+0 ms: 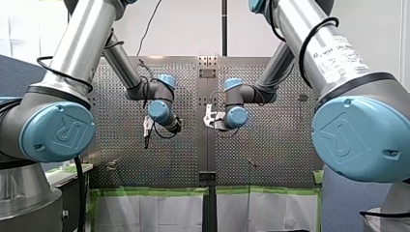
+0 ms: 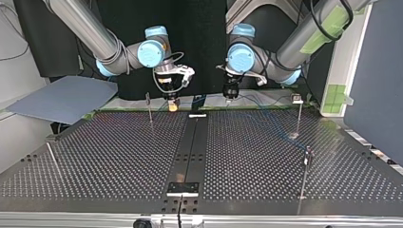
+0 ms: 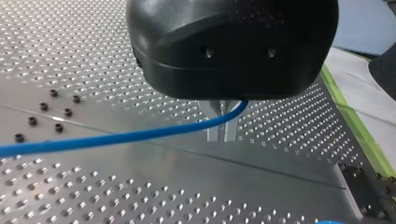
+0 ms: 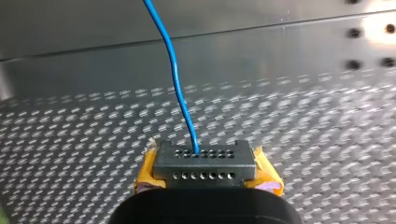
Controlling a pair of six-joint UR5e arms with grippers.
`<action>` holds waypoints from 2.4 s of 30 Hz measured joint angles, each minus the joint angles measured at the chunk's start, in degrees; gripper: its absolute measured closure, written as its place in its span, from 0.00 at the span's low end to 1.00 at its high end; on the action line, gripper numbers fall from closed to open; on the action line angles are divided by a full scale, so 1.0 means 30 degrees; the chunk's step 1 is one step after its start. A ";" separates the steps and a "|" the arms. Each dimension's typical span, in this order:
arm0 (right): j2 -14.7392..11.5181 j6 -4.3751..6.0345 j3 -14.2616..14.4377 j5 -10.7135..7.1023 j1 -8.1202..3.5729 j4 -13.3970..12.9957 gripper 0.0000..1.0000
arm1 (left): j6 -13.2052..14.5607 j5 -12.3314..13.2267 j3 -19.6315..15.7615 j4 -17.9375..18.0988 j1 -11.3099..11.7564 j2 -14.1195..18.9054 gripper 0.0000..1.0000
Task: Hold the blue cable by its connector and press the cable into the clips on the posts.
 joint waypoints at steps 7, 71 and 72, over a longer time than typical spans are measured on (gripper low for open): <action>0.1080 0.0095 0.1133 0.0346 -0.0160 -0.1133 1.00 | -0.0009 -0.0048 -0.0005 0.1271 -0.0683 -0.1005 1.00; 0.4300 0.0889 0.7365 -0.1520 -0.6684 -1.0827 1.00 | -0.1205 -0.1525 0.4164 0.3934 -0.6514 -1.0243 1.00; 0.4301 0.0805 0.7316 -0.1530 -0.6787 -1.0832 1.00 | -0.1186 -0.1568 0.4312 0.3951 -0.6632 -1.0393 1.00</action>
